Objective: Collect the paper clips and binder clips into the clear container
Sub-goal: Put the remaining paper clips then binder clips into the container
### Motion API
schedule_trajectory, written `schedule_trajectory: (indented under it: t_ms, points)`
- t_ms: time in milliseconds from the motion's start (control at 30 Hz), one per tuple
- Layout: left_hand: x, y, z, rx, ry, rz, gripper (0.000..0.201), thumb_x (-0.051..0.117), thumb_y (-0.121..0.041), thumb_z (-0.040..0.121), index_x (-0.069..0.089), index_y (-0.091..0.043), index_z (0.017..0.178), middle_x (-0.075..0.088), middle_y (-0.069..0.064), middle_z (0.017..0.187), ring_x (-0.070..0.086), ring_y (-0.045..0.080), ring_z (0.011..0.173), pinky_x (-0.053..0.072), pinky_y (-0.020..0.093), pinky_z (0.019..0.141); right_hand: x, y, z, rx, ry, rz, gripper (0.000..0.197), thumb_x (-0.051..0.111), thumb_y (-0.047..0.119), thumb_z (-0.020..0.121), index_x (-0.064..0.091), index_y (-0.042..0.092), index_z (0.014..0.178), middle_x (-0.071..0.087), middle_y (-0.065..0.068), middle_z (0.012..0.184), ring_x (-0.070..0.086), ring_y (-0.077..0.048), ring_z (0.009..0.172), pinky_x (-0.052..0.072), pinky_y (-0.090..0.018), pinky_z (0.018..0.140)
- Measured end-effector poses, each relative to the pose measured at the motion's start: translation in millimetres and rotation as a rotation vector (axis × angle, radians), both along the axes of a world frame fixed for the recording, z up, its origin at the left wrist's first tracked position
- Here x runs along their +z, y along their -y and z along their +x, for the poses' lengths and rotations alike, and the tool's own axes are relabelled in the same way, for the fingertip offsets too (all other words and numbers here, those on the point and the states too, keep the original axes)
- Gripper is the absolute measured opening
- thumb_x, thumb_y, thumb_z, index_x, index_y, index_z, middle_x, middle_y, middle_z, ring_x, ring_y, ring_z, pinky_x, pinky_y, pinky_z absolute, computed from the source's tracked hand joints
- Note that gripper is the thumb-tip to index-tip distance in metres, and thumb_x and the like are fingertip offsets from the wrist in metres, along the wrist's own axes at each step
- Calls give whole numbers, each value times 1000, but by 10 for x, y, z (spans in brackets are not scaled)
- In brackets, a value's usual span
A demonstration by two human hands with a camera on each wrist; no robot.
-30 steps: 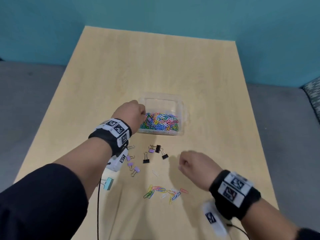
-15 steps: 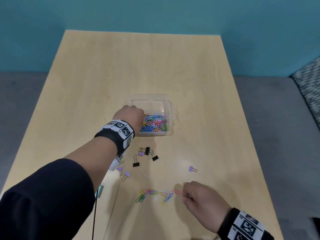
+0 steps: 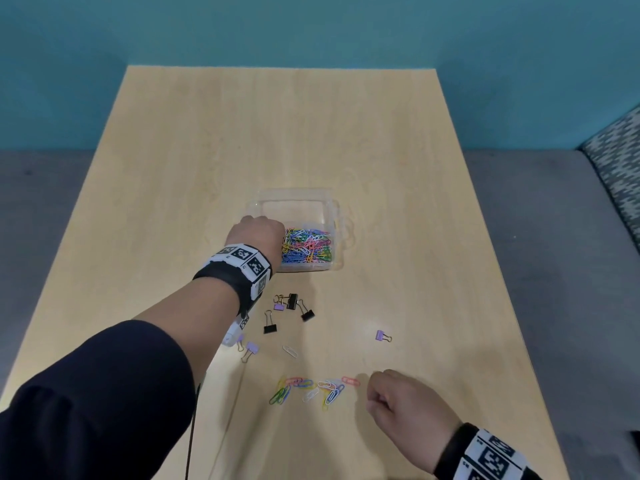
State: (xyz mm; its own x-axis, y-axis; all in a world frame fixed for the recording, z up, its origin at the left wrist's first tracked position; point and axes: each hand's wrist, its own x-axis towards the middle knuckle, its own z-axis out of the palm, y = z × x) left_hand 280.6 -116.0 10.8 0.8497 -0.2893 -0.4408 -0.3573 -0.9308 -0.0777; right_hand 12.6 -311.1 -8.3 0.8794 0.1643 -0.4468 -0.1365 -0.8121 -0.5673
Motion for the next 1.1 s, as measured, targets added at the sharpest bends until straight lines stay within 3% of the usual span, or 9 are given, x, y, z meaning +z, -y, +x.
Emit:
schedule_trajectory:
  t_ms: [233,333,467,533,633,733,833,900,1100]
  points:
    - [23,-44,-6,-11,-24,-52,14,51,-10,80,53,-18,92,52,3,81,49,24,80,45,33,67,-110,55,-6,-102,-37,12,15,53,23,84,45,23,70,48,8,64,43,-7,62,33,-19,58]
    - [41,-89,17,28,-39,-134,18,50,-6,79,59,-17,91,59,3,89,54,25,81,46,31,68,-118,62,-16,-115,-20,28,15,55,23,83,47,21,71,46,9,60,43,-4,60,31,-15,55]
    - [35,-199,65,202,-66,-333,25,51,-5,82,66,-23,91,63,0,94,58,23,89,47,29,73,-128,70,-50,-124,-6,39,14,55,24,83,47,21,71,47,9,60,45,-6,61,32,-15,55]
    - [43,-255,65,300,-63,-467,20,56,-6,81,66,-23,79,66,0,87,61,22,83,47,29,69,-130,73,-56,-131,-10,41,14,54,24,83,47,21,71,47,9,61,45,-6,62,33,-16,56]
    - [75,-338,68,462,-111,-688,18,62,0,74,65,-18,70,69,6,72,65,26,71,56,39,70,-133,75,-55,-130,-15,40,15,55,25,83,46,21,71,47,8,60,45,-6,62,35,-18,56]
    - [114,-396,63,609,-211,-895,25,52,8,77,67,-12,79,68,16,67,62,26,62,56,42,71,-129,74,-58,-135,-27,43,16,55,26,83,46,21,71,50,10,62,45,-6,62,35,-19,57]
    - [124,-429,55,683,-310,-954,34,43,7,84,69,-13,92,65,12,63,63,24,66,55,34,69,-114,74,-60,-140,-33,48,16,55,28,83,46,22,71,53,24,73,46,-5,63,34,-17,56]
    - [122,-445,59,694,-339,-968,33,42,6,85,70,-11,89,65,11,59,63,24,64,55,32,67,-107,72,-59,-137,-33,45,17,55,28,84,46,22,71,53,27,76,47,-4,64,34,-16,55]
    - [103,-458,179,713,-197,-1019,20,52,3,87,67,-10,88,62,10,67,64,18,58,56,25,57,-117,71,-49,-129,-30,30,17,53,28,84,45,22,71,51,30,75,45,-3,61,32,-15,53]
